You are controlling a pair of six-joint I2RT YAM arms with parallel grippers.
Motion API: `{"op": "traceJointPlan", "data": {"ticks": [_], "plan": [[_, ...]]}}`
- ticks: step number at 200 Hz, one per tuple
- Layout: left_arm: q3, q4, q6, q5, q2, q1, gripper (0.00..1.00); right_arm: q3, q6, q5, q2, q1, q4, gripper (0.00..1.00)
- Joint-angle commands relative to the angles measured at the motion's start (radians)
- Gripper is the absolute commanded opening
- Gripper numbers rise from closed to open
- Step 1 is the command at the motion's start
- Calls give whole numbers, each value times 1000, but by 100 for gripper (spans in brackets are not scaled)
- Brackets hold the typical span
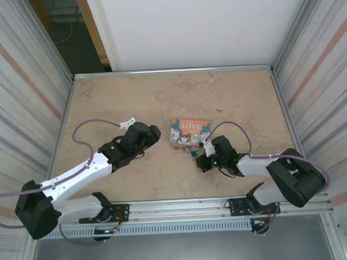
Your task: Unlock a padlock with a key
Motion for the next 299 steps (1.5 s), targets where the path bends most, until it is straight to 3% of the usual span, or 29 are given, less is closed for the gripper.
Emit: {"op": "traceJointPlan", "data": {"ticks": [1,65,112,217,255,299], "plan": [[-6,-11,108,-2,-19,31,65,13,21,39,3,-17,-27,4],[-16,15,226,83,-25,96,68,11,19,66,-51,-24,-85,19],[-33,82,316,227,-22,151,70,9,24,85,-158,-42,-157,31],[59,244,394,556,256,219,74,11,162,-13,-320,-97,-140,100],[130,267,415,668,404,238,72,20,179,-50,-294,-102,-113,100],[185,259,432,712,528,243,67,43,180,-72,-243,-106,-70,100]]}}
